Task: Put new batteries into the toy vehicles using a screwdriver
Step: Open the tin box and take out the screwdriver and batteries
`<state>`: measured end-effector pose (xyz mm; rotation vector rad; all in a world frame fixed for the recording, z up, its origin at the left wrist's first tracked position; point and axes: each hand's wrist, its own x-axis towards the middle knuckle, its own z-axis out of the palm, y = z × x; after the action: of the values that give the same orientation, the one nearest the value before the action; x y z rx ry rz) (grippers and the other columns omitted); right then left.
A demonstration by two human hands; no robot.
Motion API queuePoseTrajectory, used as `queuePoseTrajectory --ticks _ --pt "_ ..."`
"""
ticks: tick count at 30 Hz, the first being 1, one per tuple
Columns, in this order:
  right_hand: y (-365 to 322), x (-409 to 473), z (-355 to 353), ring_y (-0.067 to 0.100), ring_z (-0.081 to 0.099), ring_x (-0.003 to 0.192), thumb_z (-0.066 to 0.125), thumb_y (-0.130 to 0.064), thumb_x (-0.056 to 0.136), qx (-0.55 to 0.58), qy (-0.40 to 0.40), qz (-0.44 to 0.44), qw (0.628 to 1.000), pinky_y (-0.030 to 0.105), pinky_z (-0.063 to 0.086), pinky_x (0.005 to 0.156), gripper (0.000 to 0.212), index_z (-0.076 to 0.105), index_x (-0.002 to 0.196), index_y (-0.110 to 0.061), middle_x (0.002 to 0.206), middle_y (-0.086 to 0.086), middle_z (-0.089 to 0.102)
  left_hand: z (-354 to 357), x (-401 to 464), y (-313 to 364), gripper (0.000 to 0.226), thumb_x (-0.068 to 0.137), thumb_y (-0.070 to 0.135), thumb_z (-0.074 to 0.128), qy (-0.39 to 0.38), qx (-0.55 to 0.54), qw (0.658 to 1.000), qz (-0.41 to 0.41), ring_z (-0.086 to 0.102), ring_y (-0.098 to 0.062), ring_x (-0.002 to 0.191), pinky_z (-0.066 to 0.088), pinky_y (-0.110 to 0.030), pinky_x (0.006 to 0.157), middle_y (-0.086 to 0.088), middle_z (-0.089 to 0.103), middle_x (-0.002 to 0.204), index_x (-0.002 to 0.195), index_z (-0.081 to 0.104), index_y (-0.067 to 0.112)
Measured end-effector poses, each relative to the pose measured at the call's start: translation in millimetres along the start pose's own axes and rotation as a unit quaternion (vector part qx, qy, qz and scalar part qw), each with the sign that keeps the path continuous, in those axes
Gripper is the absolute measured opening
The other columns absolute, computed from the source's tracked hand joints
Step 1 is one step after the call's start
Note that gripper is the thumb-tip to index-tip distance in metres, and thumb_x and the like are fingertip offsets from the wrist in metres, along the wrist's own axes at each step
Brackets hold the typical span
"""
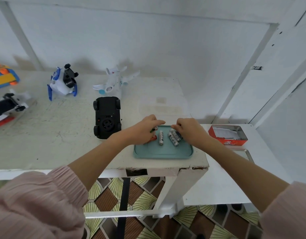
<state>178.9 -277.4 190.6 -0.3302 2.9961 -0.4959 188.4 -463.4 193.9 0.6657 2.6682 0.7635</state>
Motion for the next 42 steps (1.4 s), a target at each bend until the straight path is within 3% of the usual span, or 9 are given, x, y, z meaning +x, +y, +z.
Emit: queuePoseTrajectory --ticks 5,9,12,17,22,24,30,37,42 --pt "1.1 -3.5 0.6 0.026 0.048 0.072 0.042 -0.032 0.097 -0.014 0.000 0.013 1.000 0.034 0.036 0.063 0.033 0.045 0.076 -0.006 0.075 0.007 0.048 1.8 -1.3 0.9 0.050 0.096 0.007 0.050 -0.019 -0.002 1.000 0.016 0.043 -0.017 0.099 0.034 -0.018 0.087 0.001 0.037 0.109 0.144 0.037 0.012" --pt "-1.2 -6.0 -3.3 0.021 0.049 0.077 0.047 -0.024 0.096 0.051 -0.007 0.020 0.998 0.029 0.038 0.066 0.024 0.055 0.092 -0.002 0.084 0.006 0.053 -0.7 -2.6 0.8 0.043 0.096 0.006 0.051 0.002 -0.005 1.000 0.023 0.051 -0.021 0.101 0.040 -0.024 0.089 0.003 0.043 0.107 0.138 0.045 0.011" --pt "-6.0 -12.3 -10.2 0.014 0.047 0.078 0.046 -0.011 0.094 0.158 -0.032 0.014 0.987 0.019 0.038 0.061 0.011 0.053 0.100 -0.005 0.090 0.003 0.053 -3.1 -4.4 3.1 0.030 0.097 0.009 0.050 0.056 -0.001 0.998 0.030 0.046 -0.013 0.087 0.033 -0.013 0.077 0.006 0.044 0.095 0.126 0.054 0.009" --pt "-16.3 -15.3 -16.2 0.005 0.047 0.070 0.045 -0.003 0.093 0.251 -0.095 -0.006 0.963 0.016 0.040 0.061 0.014 0.052 0.100 -0.013 0.091 -0.001 0.054 -7.5 -8.4 5.8 0.010 0.099 0.026 0.048 0.116 0.004 0.993 -0.028 0.042 -0.012 0.057 0.036 -0.028 0.057 0.005 0.047 0.067 0.106 0.051 0.019" --pt "-21.4 -13.6 -16.0 0.012 0.053 0.092 0.043 -0.004 0.093 0.222 -0.076 -0.018 0.972 0.014 0.040 0.068 0.022 0.053 0.112 -0.010 0.110 0.003 0.057 -8.1 -12.1 9.3 0.029 0.092 -0.002 0.037 0.012 -0.040 0.997 -0.071 0.035 -0.016 0.058 0.032 -0.029 0.054 -0.004 0.038 0.073 0.112 0.029 0.018" --pt "-20.3 -12.5 -16.9 0.014 0.054 0.087 0.043 -0.007 0.095 0.234 -0.054 -0.002 0.971 0.015 0.043 0.066 0.020 0.052 0.113 -0.010 0.107 0.003 0.057 -7.3 -14.1 11.7 0.029 0.091 -0.009 0.032 -0.003 -0.041 0.997 -0.066 0.029 -0.013 0.059 0.030 -0.020 0.050 -0.001 0.033 0.075 0.106 0.026 0.015" --pt "-15.2 -15.0 -22.6 0.009 0.042 0.061 0.045 -0.013 0.096 0.249 -0.024 0.044 0.967 0.017 0.037 0.048 0.015 0.048 0.109 -0.007 0.088 0.002 0.048 -7.9 -12.4 13.5 0.027 0.093 0.007 0.057 0.065 0.000 0.998 -0.026 0.042 -0.015 0.087 0.031 -0.015 0.070 0.001 0.039 0.102 0.115 0.042 0.006" --pt "-8.4 -19.7 -23.9 0.011 0.042 0.068 0.039 0.001 0.090 0.248 -0.104 0.075 0.960 0.022 0.037 0.057 0.021 0.044 0.108 -0.010 0.101 0.010 0.052 -1.0 -8.0 -2.9 0.031 0.088 0.015 0.066 0.138 0.048 0.989 -0.034 0.046 -0.018 0.091 0.036 -0.022 0.078 -0.005 0.047 0.106 0.111 0.050 0.002" --pt "-6.9 -17.2 -19.4 0.015 0.051 0.087 0.048 0.009 0.084 0.193 -0.054 0.014 0.980 0.022 0.045 0.067 0.033 0.047 0.114 -0.005 0.109 0.011 0.057 -4.3 -13.2 -5.5 0.023 0.095 0.022 0.055 0.148 0.087 0.984 -0.042 0.047 -0.013 0.086 0.045 -0.031 0.080 0.000 0.053 0.109 0.113 0.052 0.009"
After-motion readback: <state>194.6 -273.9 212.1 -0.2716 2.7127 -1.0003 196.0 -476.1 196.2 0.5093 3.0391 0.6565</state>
